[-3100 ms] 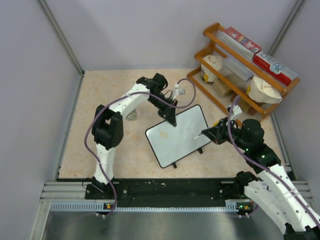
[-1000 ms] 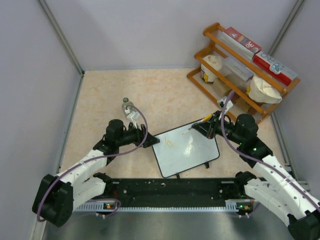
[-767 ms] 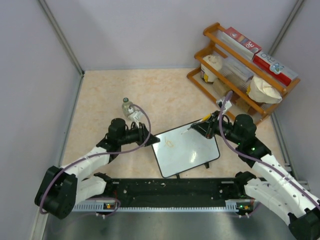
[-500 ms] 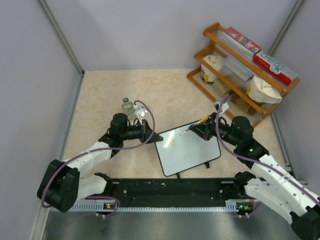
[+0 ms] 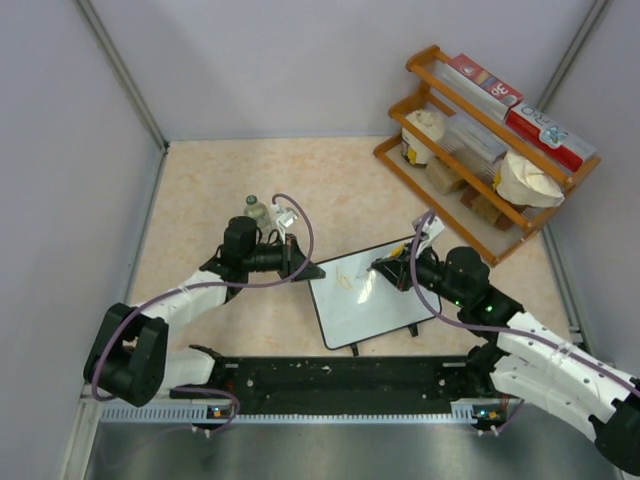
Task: Write a sentence on the whiteboard
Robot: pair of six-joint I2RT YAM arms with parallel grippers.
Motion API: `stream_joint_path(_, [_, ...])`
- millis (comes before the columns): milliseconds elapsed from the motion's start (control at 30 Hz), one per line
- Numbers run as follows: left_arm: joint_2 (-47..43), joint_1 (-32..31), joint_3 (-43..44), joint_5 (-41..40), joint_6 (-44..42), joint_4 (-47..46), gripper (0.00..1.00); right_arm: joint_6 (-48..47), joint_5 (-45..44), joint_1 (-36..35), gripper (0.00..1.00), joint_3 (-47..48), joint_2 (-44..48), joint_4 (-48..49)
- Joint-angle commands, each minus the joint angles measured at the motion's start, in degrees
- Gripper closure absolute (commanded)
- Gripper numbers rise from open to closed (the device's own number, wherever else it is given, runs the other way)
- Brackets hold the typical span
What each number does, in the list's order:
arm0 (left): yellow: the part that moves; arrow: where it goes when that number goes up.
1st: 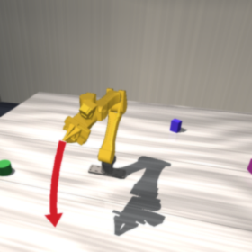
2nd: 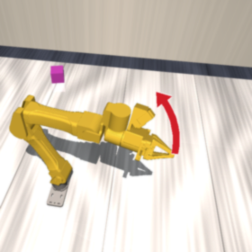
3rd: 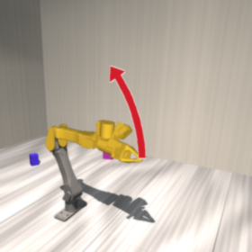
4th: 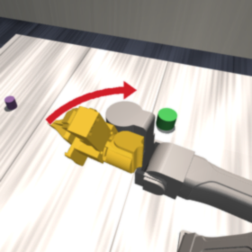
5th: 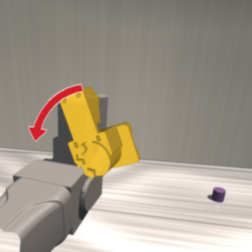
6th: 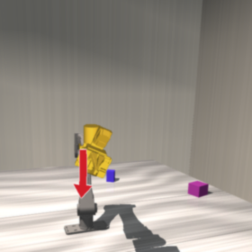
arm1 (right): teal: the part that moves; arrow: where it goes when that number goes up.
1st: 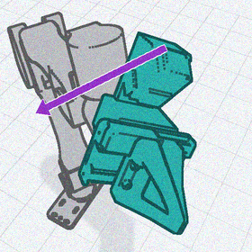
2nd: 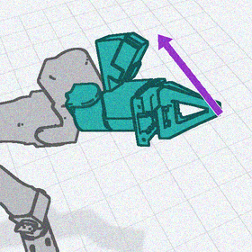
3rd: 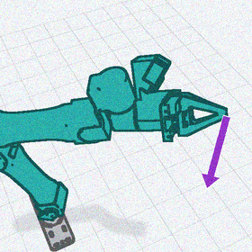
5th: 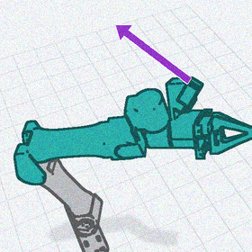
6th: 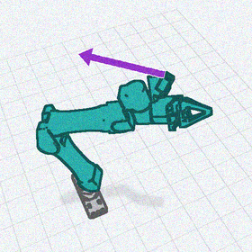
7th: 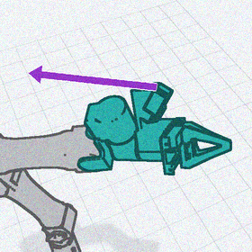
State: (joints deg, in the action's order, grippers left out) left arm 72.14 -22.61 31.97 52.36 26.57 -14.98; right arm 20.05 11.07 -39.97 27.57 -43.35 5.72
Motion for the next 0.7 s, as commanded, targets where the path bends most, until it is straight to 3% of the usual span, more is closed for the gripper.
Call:
stream_joint_path(0, [2.3,1.7,-0.6,-7.7,-8.9,5.7,1.0,-1.2,-6.7,-2.4,1.0,-1.7,2.3,6.3])
stream_joint_path(400, [2.3,1.9,-4.4,-7.3,-7.9,-0.2,1.0,-2.3,-16.9,-10.9,1.0,-5.2,5.0,12.7])
stream_joint_path(667, [2.4,1.9,-5.1,-6.9,-7.2,-1.7,1.0,-4.1,-23.5,-15.1,1.0,-4.4,1.1,13.3])
